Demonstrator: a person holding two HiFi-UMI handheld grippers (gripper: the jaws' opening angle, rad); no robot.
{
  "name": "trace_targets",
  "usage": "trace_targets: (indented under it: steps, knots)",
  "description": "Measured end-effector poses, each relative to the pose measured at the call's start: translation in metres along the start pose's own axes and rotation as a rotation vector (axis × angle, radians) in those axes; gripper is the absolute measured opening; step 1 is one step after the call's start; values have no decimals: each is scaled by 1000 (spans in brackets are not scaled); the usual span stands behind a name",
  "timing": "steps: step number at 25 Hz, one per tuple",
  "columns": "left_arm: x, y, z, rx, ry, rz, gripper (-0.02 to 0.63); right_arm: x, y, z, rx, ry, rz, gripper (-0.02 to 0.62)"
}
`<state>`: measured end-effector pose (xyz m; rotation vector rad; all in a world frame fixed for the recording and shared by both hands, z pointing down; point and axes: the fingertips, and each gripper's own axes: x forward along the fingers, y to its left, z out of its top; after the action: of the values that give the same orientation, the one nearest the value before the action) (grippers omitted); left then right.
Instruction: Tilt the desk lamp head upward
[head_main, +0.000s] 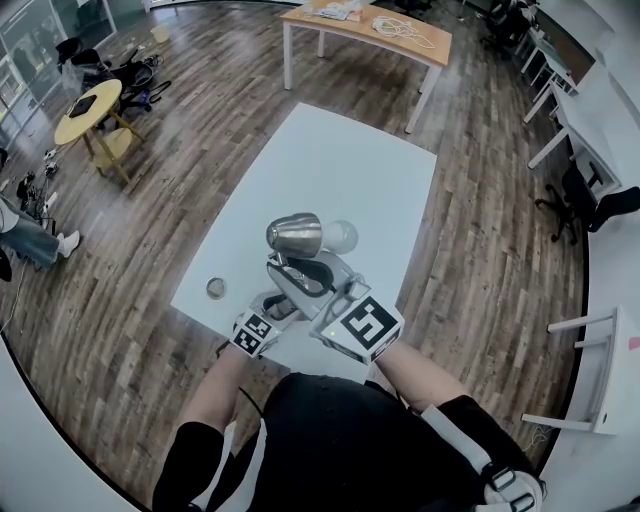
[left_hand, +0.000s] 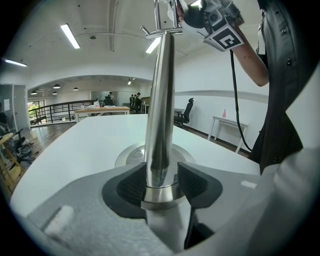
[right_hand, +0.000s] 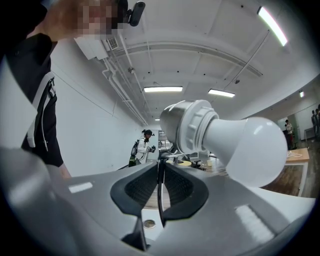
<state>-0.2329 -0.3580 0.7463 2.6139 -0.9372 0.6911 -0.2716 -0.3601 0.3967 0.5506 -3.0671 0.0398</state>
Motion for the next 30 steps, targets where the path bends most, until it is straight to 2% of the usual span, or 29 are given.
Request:
trace_targets:
  steps: [11, 17, 19, 21, 23, 26, 30]
  knots:
    - [0, 1, 0, -4, -7, -1, 192, 9, 6, -5, -16, 1, 26, 38]
    - [1, 0, 0, -17, -1, -1, 192, 5, 6, -4, -67, -8, 25, 48]
    - [2, -3, 1, -9, 10, -1, 193, 0, 3, -5, -43, -20, 15, 50]
    - [0, -5, 4, 6, 13, 11, 207, -8, -2, -7, 3, -29, 5, 79]
    - [-6, -2, 12, 1, -25, 54, 209, -16, -7, -15, 40, -26, 1, 114]
    - [-24, 11, 28, -67, -123, 148, 209, -27, -16, -28, 64, -8, -29, 97]
    - [-50, 12, 47, -163, -216, 218, 209, -50, -29, -41, 60, -11, -61, 93]
